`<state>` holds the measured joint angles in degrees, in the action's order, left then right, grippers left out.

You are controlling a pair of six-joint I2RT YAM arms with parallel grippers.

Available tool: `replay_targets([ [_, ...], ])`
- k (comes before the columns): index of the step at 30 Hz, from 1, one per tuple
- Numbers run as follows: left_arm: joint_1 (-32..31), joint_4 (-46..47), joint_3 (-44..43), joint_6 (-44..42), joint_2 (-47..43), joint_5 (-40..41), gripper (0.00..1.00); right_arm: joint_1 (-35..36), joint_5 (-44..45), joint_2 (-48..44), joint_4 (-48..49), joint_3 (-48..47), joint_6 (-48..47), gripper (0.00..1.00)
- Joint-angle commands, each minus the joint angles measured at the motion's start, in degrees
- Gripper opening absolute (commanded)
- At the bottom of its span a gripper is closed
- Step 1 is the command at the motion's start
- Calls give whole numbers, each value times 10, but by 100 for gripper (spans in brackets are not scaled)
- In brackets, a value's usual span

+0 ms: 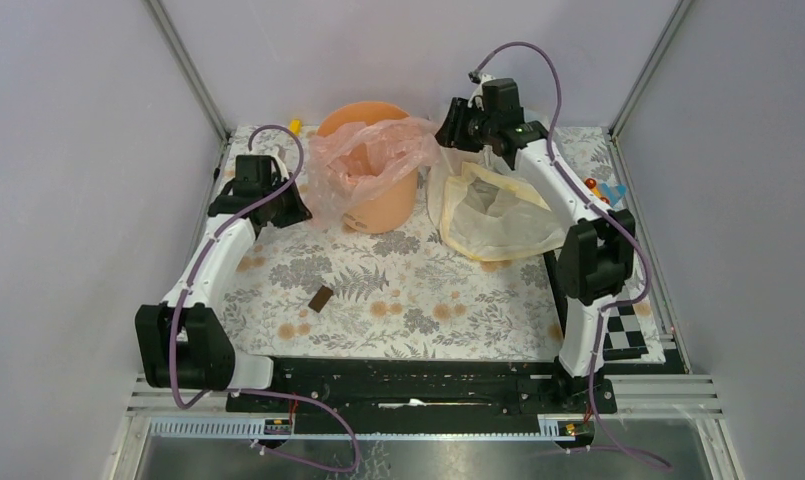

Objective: Put the trash bags into the trash bin

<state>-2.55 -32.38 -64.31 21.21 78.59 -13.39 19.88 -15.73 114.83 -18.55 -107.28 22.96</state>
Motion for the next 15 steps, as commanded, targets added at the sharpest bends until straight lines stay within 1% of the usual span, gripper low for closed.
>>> replay_targets([
  [1,4,56,3,3,-58,53,0,0,-56,-86,36,23,-23,59],
  [5,4,59,-2,4,-67,49,0,2,-86,-155,63,98,-6,84],
  [7,4,59,-2,6,-64,37,0,7,-80,-191,81,138,12,92],
  [10,4,58,-2,7,-59,25,0,30,-40,-235,83,174,28,99],
  [13,4,58,0,6,-59,21,0,52,9,-266,85,207,54,100],
  [15,4,56,0,4,-60,24,0,60,25,-275,88,219,69,100],
])
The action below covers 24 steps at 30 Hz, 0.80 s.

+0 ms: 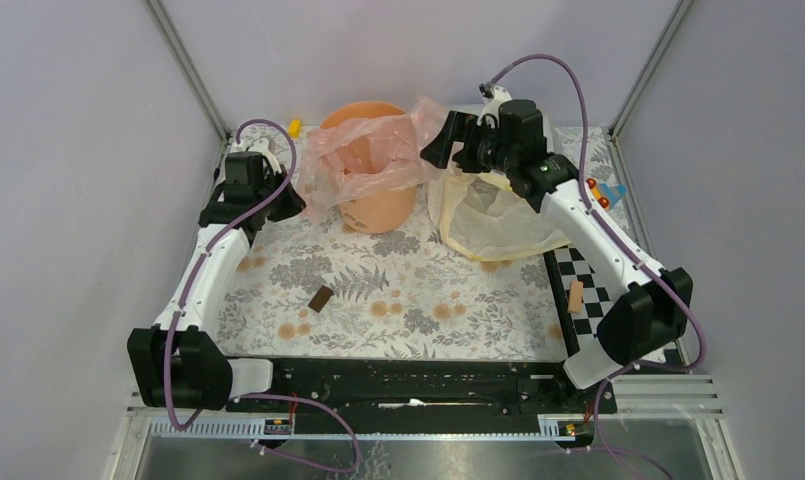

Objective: Put the trash bags into the trash bin

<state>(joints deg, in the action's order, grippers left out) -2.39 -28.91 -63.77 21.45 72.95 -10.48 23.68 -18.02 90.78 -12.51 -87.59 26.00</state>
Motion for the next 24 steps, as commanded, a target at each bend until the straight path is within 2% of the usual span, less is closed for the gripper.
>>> replay_targets([
  [1,3,19,-7,0,-3,-2,0,23,51,-35,27,26,44,100],
  [3,3,16,-11,-3,-1,1,0,27,51,-33,32,33,48,99],
  [6,3,7,-19,-6,4,11,0,29,45,-20,43,41,52,84],
  [9,3,3,-33,-3,10,27,0,29,66,-8,46,42,51,52],
  [10,3,3,-38,-2,12,37,0,29,82,-5,46,43,51,35],
  [11,4,1,-43,-2,16,45,0,29,96,-1,46,45,48,26],
  [13,4,-1,-54,-2,27,63,0,28,113,13,43,43,39,17],
  [16,7,-1,-75,4,57,84,0,26,117,39,53,45,30,17],
  [20,12,35,-96,22,101,78,0,21,118,86,106,41,32,21],
  [23,21,64,-114,33,128,75,0,12,106,141,107,-7,33,41],
  [24,23,76,-118,35,135,73,0,8,97,153,109,-22,33,44],
])
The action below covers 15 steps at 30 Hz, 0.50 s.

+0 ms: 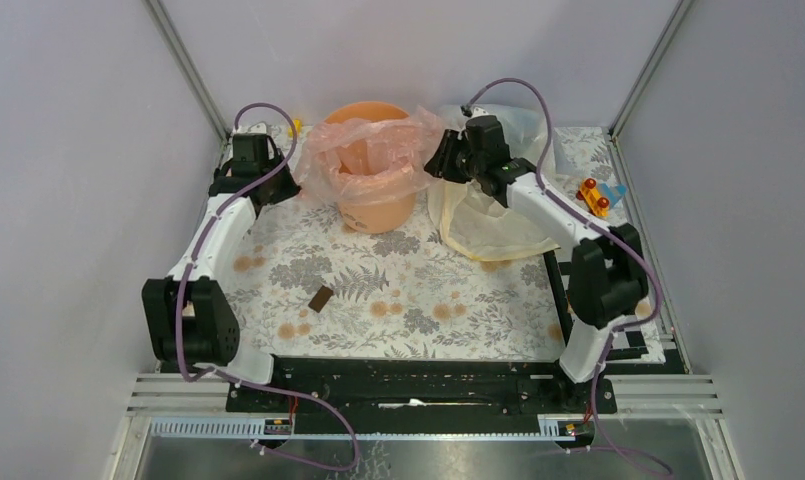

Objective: Put the trash bags into the trash bin

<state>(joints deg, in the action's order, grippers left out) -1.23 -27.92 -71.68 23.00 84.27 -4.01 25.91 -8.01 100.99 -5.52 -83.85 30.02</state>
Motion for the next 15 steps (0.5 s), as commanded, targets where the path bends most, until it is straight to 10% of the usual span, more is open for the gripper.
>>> replay_targets([
  [1,12,82,-41,20,28,1,0,-18,-6,63,40,-74,-9,48],
  [8,45,232,-48,41,88,-147,14,-46,-49,108,49,-127,-34,82],
  [15,44,305,-114,93,193,-299,23,-68,-233,155,219,-130,-27,79],
])
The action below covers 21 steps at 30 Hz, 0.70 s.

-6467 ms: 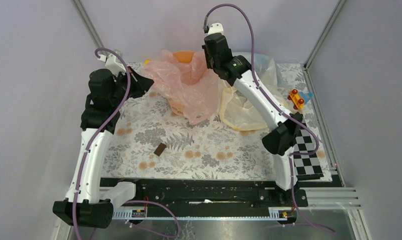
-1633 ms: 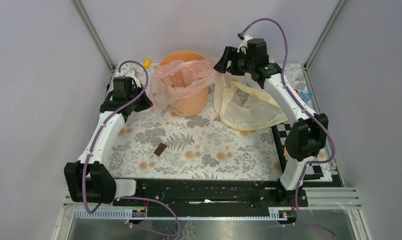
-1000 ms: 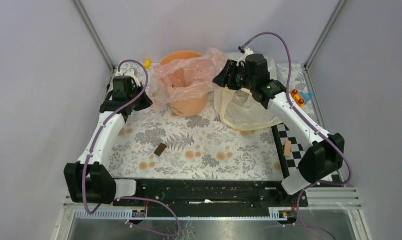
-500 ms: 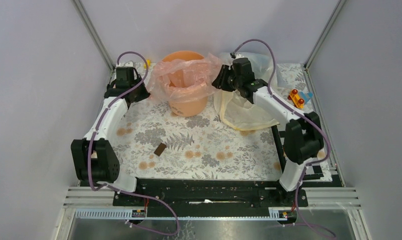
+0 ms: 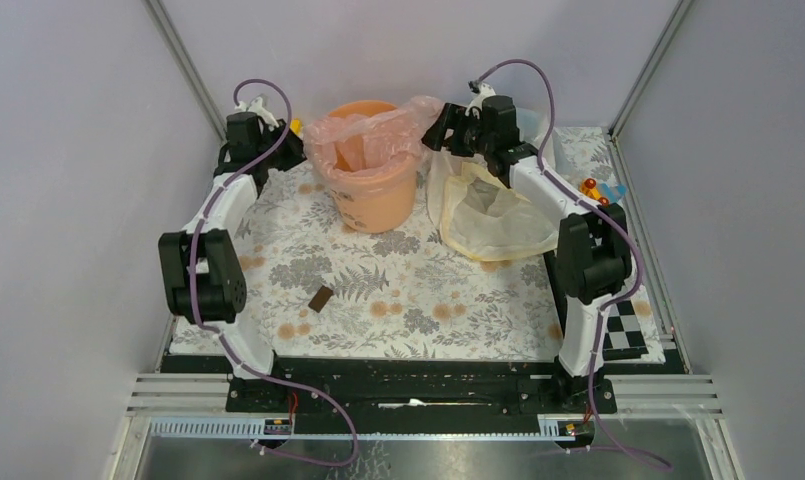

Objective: Put the trash bags into the trash bin

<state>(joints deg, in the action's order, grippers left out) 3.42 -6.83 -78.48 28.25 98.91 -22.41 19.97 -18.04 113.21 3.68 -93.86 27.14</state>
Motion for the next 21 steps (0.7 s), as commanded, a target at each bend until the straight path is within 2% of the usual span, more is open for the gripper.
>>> replay_targets([
  [1,-3,105,-50,50,60,-130,24,-9,-158,42,138,-36,4,78],
  [6,-19,165,-84,94,124,-224,26,-3,-239,62,215,-23,31,71],
  [10,-30,218,-90,140,155,-304,20,0,-280,55,287,21,73,67],
  [15,-66,126,-72,75,121,-284,19,4,-261,-19,348,148,91,61],
  [21,-115,23,-38,25,60,-239,19,7,-204,-164,373,337,113,54],
])
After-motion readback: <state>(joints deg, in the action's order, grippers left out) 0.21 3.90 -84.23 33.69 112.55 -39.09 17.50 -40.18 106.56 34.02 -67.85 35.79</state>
